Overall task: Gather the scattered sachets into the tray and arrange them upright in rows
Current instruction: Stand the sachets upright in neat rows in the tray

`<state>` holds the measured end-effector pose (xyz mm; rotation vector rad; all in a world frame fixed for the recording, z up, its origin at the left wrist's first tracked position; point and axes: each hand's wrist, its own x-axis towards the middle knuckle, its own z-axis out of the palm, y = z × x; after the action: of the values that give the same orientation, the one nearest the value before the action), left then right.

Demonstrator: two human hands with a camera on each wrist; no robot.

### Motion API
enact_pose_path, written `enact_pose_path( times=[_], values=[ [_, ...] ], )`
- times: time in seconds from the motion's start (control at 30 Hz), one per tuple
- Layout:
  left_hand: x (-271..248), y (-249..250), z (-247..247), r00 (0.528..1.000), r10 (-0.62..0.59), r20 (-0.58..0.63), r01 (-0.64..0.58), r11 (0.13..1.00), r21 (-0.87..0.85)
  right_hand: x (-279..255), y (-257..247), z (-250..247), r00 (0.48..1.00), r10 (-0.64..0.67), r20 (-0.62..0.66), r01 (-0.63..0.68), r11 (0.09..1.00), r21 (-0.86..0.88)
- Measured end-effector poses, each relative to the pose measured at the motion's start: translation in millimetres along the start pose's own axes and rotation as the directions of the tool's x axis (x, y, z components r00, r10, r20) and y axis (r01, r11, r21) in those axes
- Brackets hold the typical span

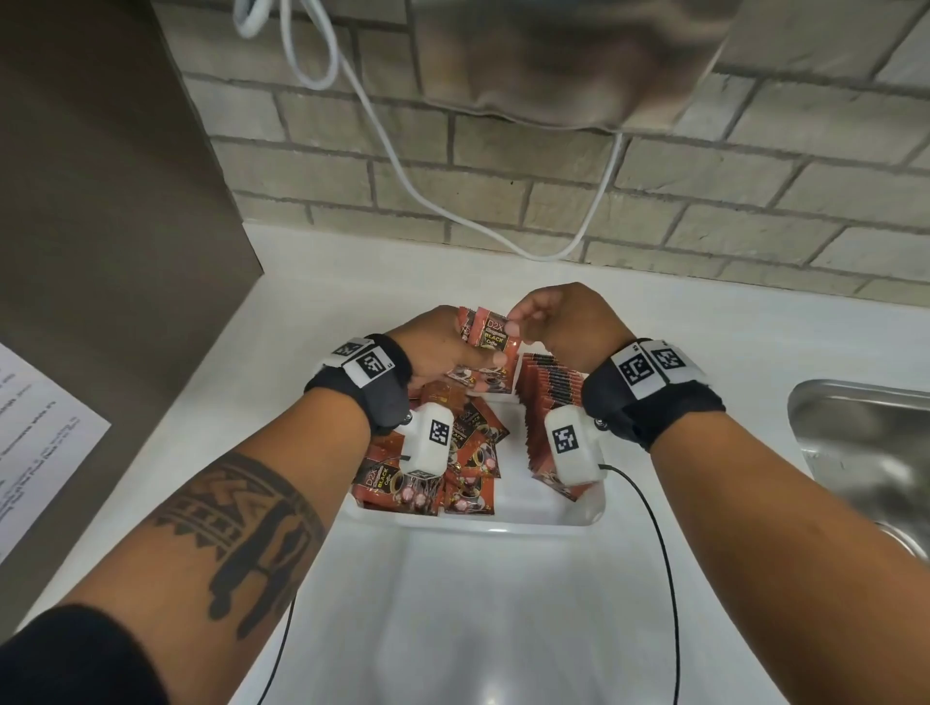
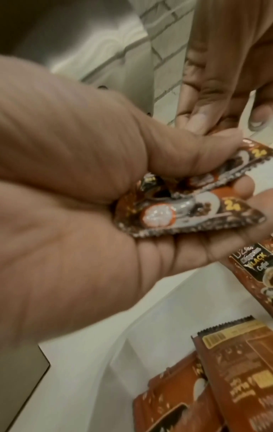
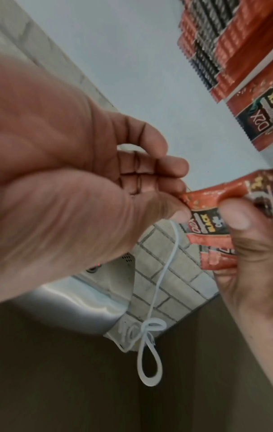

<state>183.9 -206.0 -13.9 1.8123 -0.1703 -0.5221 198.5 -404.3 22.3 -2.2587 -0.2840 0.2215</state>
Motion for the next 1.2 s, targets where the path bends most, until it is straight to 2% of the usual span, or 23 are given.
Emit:
enact_pose_path(
  times=[0.1,0.17,0.23,0.3,0.4,0.47,0.57,0.77,1.2],
  values=[
    [-2.4,4.4,3.0,1.0,0.017,-0.024,-0.015,0.998,0.068,-1.5,-2.6,1.4,0.999,0.006,-0.05,-0.006,1.0,0.007],
    [-2.9,5.4,-0.5,0.998,-0.022,-0.054,0.033,0.975,0.218,-1.7,-1.1,-0.1,0.997,0.008,-0.083,-0.01,1.0,-0.023],
    [-3.7,6.2,-4.1,0.981,-0.152,-0.123,0.186,0.922,0.341,-1.5,1.8,-0.6,0.995,0.016,-0.096,-0.026,0.994,-0.104],
    [-4.7,7.8,-4.4,0.951,-0.258,-0.171,0.309,0.823,0.476,0.1,5.2,0.3,0.996,0.032,-0.086,-0.047,0.983,-0.18],
    [-0.3,7.6,1.9,0.916,-0.381,-0.122,0.382,0.743,0.549,5.4,10.7,4.9,0.996,0.075,-0.045,-0.085,0.948,-0.307],
    [5.1,6.8,11.3,0.905,-0.424,-0.046,0.367,0.718,0.592,11.6,14.2,12.4,0.993,0.121,-0.019,-0.119,0.919,-0.377],
    [13.0,4.4,26.8,0.908,-0.418,0.005,0.301,0.661,0.687,18.2,15.0,25.5,0.983,0.181,-0.036,-0.176,0.863,-0.474],
    [30.2,-5.0,36.8,0.903,-0.429,0.024,0.273,0.617,0.738,24.2,14.3,37.4,0.978,0.207,0.0,-0.162,0.769,-0.619],
    [46.0,-14.6,31.8,0.895,-0.446,0.023,0.299,0.635,0.712,31.3,17.8,35.0,0.974,0.222,0.032,-0.164,0.801,-0.576]
  ],
)
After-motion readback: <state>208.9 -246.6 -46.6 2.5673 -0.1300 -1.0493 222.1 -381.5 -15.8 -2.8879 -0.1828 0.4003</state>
